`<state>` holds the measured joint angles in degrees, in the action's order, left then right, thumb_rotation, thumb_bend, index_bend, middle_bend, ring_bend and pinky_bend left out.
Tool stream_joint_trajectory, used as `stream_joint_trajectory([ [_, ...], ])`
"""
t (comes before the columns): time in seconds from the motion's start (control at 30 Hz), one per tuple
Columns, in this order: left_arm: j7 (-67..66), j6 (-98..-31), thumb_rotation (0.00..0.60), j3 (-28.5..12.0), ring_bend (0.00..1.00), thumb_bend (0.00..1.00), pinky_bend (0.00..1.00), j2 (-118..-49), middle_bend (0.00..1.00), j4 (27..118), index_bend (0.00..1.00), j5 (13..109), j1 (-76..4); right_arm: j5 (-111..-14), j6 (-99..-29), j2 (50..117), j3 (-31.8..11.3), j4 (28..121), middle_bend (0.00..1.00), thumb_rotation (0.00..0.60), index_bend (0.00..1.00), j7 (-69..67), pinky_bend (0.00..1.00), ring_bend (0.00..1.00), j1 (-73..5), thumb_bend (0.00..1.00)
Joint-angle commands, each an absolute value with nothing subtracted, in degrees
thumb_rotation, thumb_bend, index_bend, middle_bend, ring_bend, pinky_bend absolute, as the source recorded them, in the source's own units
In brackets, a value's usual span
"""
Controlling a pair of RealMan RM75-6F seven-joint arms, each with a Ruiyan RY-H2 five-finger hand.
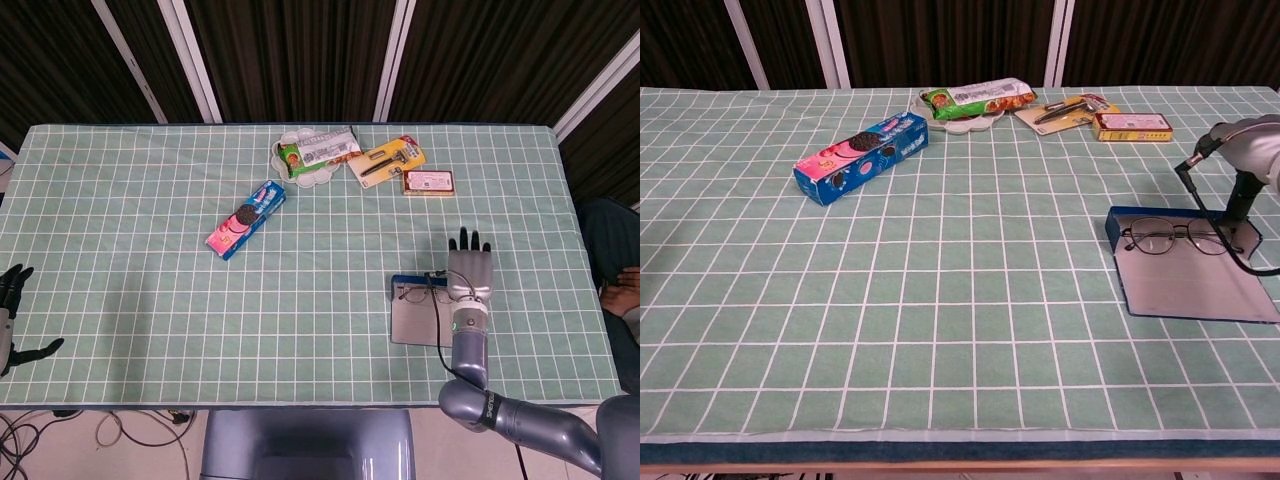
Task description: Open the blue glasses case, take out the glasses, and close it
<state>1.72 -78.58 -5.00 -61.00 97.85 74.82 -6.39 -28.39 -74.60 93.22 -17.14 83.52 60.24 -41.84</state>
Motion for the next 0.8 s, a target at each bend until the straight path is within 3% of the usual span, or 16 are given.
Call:
stream_joint_trajectory([
  [0.03, 1.74, -78.57, 0.6, -5.05, 0.0, 0.03, 0.0, -61.0, 0.0, 97.87, 0.0, 74.75, -6.39, -28.06, -74.19, 93.79, -17.48, 82.58, 0.0, 0.6, 0.18, 59.94, 0.19, 0.0, -42.36, 0.31],
  [0.4, 1.74, -78.35, 0.6, -5.14, 0.0, 0.03, 0.0, -61.0, 0.0, 97.89, 0.0, 74.42, -6.43, -28.62, -74.14, 94.43, -17.48, 82.17, 0.0, 0.6, 0.19, 59.49, 0.19, 0.0, -43.39, 0.33],
  [0.63, 2.15, -78.2, 0.6, -5.09, 0.0, 0.03, 0.0, -60.86, 0.0, 98.08, 0.0, 74.44, -6.39, -29.25, -74.85, 92.49, -16.83, 86.59, 0.0, 0.6, 0.34, 58.64, 0.19, 0.0, -42.55, 0.35],
  [0.8, 2.13, -78.48, 0.6, -5.07, 0.0, 0.03, 0.0, -60.84, 0.0, 97.98, 0.0, 74.63, -6.28, -29.98, -74.49, 90.53, -16.25, 89.85, 0.0, 0.6, 0.37, 57.19, 0.19, 0.0, -41.76, 0.35],
])
